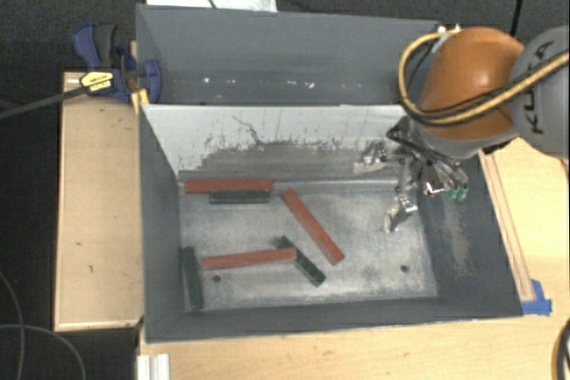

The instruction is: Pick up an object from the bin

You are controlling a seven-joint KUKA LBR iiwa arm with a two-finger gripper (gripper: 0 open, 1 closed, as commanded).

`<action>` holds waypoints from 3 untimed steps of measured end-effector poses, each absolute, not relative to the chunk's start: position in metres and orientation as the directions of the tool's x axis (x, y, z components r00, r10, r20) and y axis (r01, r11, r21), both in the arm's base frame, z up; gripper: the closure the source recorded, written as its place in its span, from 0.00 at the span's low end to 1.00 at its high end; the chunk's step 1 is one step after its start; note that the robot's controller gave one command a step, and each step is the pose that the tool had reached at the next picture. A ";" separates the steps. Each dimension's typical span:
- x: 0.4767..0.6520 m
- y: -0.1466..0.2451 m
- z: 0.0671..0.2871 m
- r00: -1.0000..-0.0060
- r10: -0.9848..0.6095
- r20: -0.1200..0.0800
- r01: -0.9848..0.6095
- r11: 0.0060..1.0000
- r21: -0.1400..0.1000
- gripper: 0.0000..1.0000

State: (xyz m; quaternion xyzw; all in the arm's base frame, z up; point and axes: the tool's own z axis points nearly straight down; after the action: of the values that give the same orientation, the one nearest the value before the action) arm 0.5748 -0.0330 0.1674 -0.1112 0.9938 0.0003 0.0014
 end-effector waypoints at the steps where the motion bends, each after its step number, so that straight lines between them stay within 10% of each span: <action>1: 0.568 -0.043 0.182 -0.994 -0.113 -0.001 -0.113 0.994 0.002 0.00; 2: 0.570 -0.010 0.165 -0.981 -0.196 -0.006 -0.196 0.981 -0.004 0.00; 3: 0.555 0.029 0.104 -0.966 -0.257 -0.008 -0.257 0.966 0.000 0.00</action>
Offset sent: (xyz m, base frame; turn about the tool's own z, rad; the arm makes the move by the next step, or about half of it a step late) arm -0.0057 0.1153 -0.0512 -0.1330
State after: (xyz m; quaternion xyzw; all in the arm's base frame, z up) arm 0.5548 0.0289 0.1041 -0.1296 0.9916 0.0006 0.0038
